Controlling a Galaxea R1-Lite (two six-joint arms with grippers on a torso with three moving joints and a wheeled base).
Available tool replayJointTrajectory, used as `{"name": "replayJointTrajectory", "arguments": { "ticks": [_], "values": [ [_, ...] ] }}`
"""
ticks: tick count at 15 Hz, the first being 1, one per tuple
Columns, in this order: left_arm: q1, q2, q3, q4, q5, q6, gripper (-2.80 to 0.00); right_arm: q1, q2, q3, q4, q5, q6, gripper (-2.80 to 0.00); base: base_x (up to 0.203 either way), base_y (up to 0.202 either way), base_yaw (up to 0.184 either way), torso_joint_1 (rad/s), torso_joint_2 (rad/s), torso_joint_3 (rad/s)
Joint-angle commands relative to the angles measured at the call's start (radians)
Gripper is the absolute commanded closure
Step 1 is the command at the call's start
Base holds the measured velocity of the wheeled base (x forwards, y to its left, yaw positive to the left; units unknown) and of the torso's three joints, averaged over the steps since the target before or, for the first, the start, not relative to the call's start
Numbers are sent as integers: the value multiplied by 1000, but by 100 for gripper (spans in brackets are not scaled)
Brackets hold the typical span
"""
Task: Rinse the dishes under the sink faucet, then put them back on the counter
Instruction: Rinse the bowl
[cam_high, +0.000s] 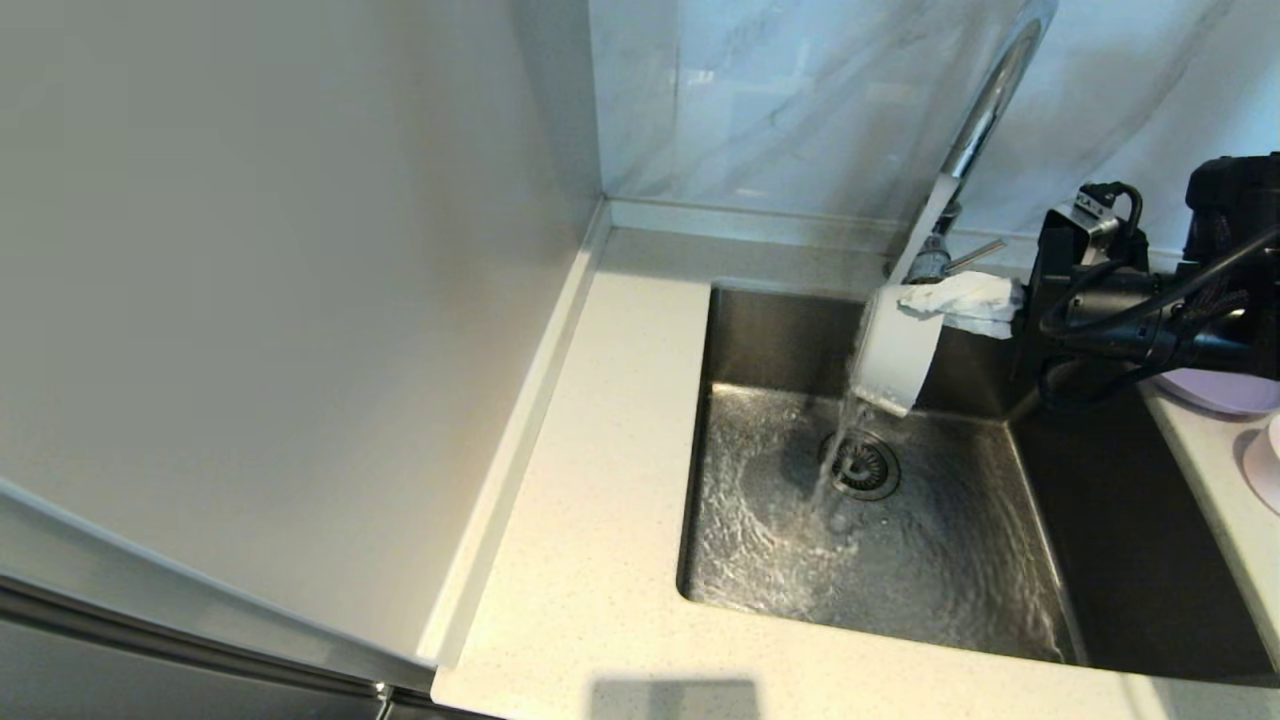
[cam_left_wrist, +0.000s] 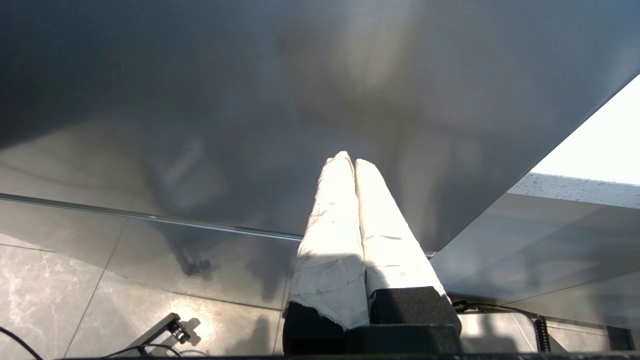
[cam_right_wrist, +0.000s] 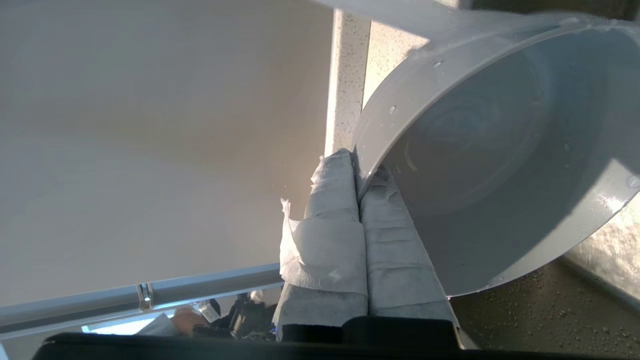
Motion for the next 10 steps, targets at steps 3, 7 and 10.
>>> {"name": "replayJointTrajectory", "arguments": {
  "ticks": [3, 7, 10],
  "values": [
    [0, 0, 0, 0, 0, 0, 0, -2, 25, -22, 3, -2, 5, 0, 0, 0, 0, 0, 0, 0],
    [0, 0, 0, 0, 0, 0, 0, -44, 42, -25, 3, -15, 5, 0, 0, 0, 0, 0, 0, 0],
    [0, 0, 0, 0, 0, 0, 0, -87, 40, -28, 6, -15, 5, 0, 0, 0, 0, 0, 0, 0]
  ]
}}
